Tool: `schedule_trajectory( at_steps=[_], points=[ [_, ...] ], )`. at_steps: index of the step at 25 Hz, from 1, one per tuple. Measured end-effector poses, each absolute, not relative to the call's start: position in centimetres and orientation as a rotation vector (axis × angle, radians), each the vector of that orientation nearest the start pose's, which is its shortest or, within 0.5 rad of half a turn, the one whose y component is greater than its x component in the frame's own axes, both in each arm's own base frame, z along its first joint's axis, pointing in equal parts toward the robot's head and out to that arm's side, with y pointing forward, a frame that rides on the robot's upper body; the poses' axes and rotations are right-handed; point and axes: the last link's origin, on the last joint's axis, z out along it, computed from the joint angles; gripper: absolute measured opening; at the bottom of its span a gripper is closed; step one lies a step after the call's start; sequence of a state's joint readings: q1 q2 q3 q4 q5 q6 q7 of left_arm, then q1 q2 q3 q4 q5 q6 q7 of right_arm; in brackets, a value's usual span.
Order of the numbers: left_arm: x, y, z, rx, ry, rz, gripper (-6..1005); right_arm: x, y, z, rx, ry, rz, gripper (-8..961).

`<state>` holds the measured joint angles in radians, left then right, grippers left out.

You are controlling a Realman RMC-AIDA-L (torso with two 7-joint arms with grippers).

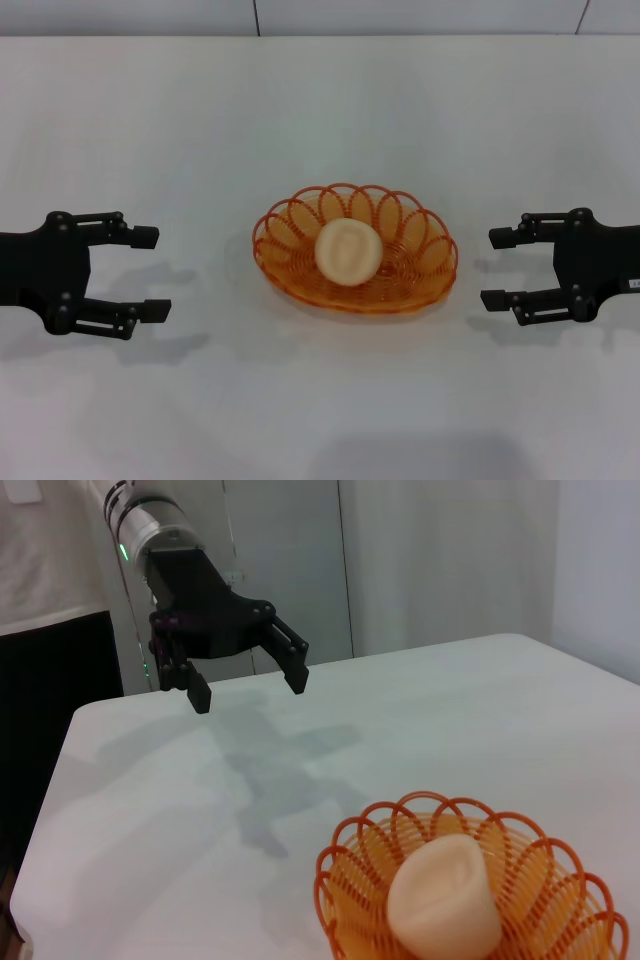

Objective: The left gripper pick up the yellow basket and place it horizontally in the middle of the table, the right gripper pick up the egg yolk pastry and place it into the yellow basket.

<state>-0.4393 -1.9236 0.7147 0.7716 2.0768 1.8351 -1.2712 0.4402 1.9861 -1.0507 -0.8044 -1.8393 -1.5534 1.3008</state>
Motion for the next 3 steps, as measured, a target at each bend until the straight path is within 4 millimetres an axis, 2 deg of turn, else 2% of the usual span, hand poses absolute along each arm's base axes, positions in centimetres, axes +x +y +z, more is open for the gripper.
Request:
schedule_trajectory(
  at_steps=[3],
  points=[
    [-29.53,29.23,6.92,-2.928,-0.36,-0.492,869,25.91,32.02,1.42,-2.893,0.255,0.493,755]
  ],
)
